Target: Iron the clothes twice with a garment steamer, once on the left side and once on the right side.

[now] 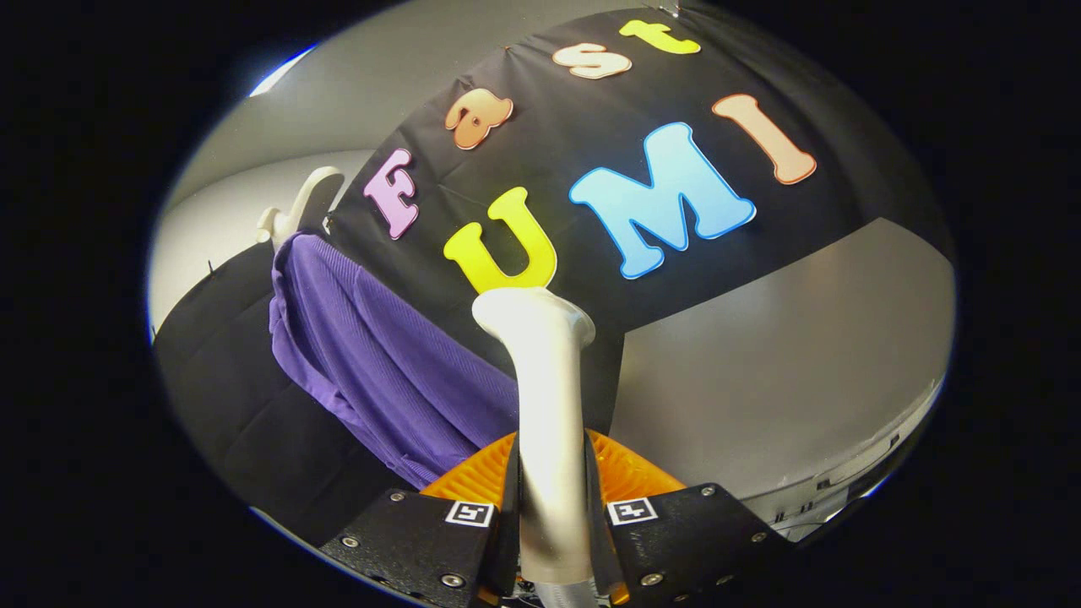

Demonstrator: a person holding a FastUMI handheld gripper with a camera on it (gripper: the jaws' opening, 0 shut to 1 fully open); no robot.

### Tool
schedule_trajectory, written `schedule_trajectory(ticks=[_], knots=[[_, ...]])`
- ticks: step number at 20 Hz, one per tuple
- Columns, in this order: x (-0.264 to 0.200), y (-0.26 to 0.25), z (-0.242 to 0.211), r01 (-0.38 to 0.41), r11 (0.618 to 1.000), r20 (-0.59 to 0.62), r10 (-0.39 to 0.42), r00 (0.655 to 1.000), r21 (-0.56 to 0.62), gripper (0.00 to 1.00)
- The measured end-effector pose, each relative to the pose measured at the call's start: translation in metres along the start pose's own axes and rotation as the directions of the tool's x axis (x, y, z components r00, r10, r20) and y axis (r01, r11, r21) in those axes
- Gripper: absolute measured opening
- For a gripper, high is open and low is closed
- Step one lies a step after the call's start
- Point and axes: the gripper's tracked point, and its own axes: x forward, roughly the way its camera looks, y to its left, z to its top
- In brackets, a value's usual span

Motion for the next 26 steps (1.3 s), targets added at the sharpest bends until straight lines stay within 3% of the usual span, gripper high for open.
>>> schedule_trajectory(ticks=[8,16,21,26], knots=[[-0.039,0.052,-0.052,0.037,0.997,0.069,-0.033,0.997,-0.063,0.34],[-0.074,0.106,-0.083,0.081,0.980,0.218,-0.040,0.975,-0.180,0.34],[-0.084,0.153,-0.082,0.075,0.968,0.299,0.000,0.954,-0.240,0.34],[-0.076,0.188,-0.067,0.120,0.944,0.382,0.007,0.924,-0.308,0.34]])
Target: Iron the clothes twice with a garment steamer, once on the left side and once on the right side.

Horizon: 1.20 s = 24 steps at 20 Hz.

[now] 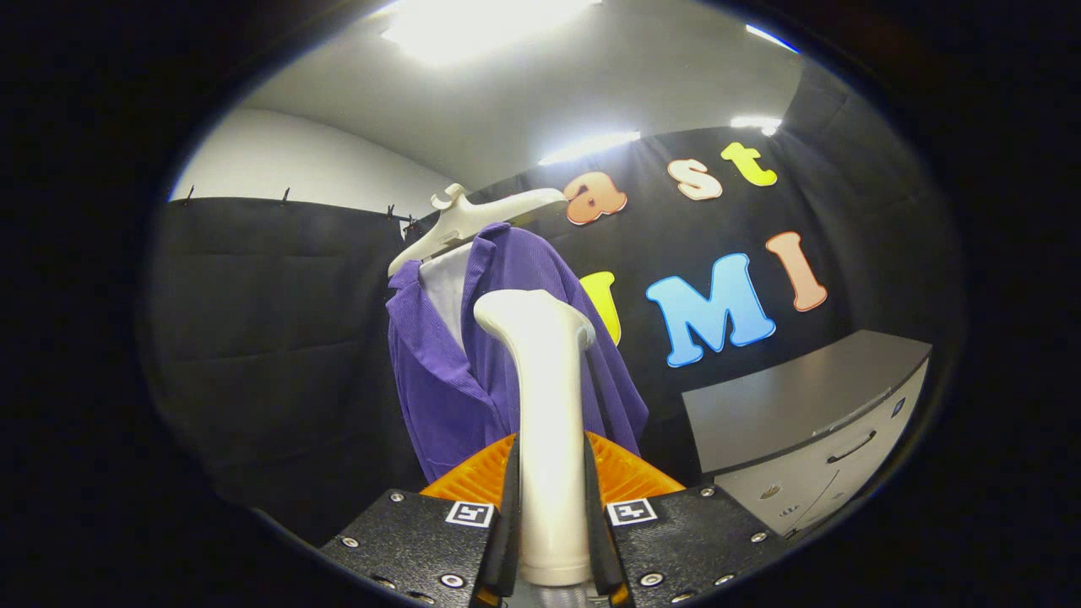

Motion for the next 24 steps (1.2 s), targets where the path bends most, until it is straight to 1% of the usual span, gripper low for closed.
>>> schedule_trajectory(ticks=[3,6,9,12,16,19,24], knots=[[0.014,0.017,0.014,0.019,0.994,0.059,-0.013,0.998,-0.108,0.34],[0.034,0.034,0.022,0.019,0.989,0.088,-0.006,0.996,-0.149,0.34],[0.054,0.037,0.036,0.066,0.978,0.131,-0.040,0.991,-0.200,0.34],[0.080,0.039,0.044,0.103,0.972,0.162,-0.069,0.984,-0.212,0.34],[0.099,0.035,0.050,0.155,0.962,0.182,-0.115,0.977,-0.225,0.34],[0.110,0.031,0.039,0.187,0.946,0.183,-0.141,0.973,-0.264,0.34],[0.106,0.025,0.011,0.198,0.932,0.181,-0.148,0.972,-0.303,0.34]])
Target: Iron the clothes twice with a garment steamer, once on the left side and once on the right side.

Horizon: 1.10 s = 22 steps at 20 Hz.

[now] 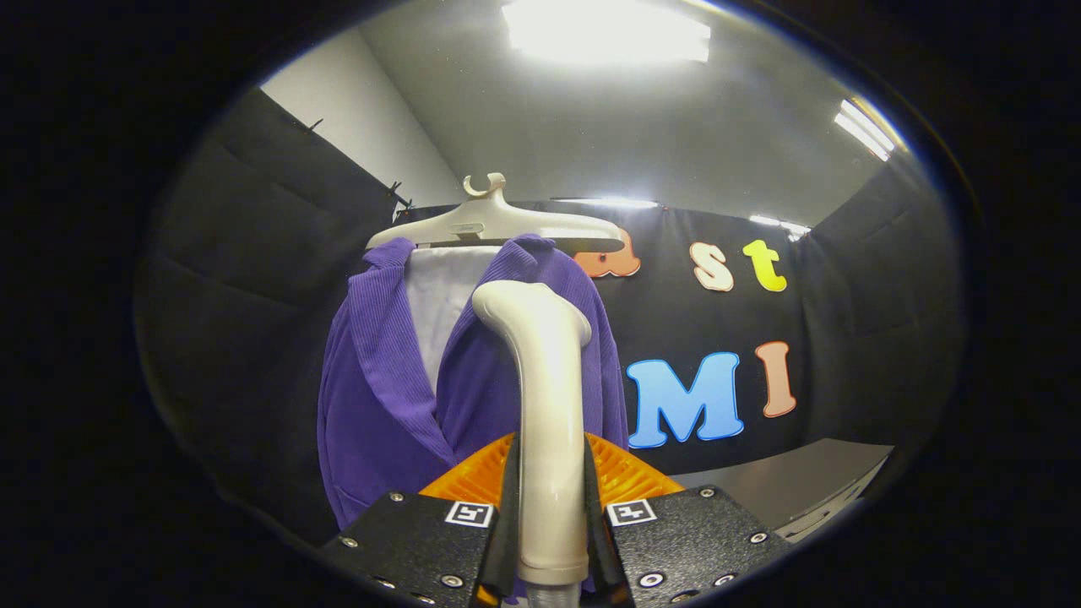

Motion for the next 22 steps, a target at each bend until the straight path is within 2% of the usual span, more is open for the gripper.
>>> schedule_trajectory(ticks=[11,22], knots=[[-0.032,-0.008,-0.064,-0.019,1.000,-0.091,0.019,0.996,0.004,0.35],[-0.066,-0.011,-0.127,-0.033,0.999,-0.211,0.032,0.977,-0.001,0.35]])
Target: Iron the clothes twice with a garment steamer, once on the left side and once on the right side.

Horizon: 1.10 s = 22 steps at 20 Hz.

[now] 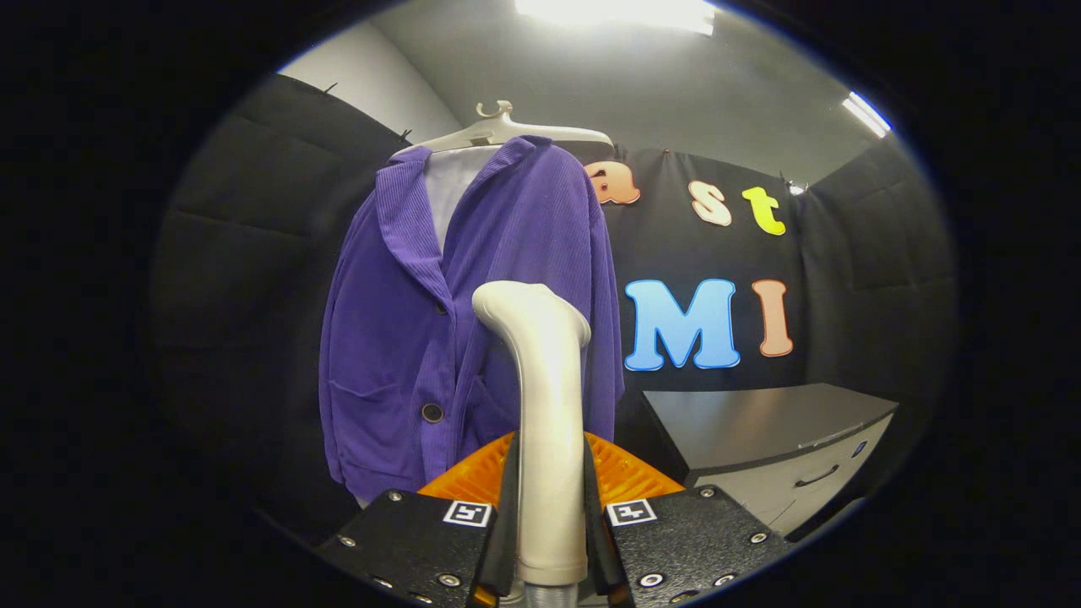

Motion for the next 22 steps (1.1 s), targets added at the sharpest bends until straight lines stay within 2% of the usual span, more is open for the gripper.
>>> schedule_trajectory(ticks=[15,22], knots=[[-0.031,0.002,-0.089,-0.027,0.999,-0.150,0.020,0.988,-0.045,0.35],[-0.050,0.007,-0.140,-0.058,0.997,-0.262,0.045,0.964,-0.042,0.35]])
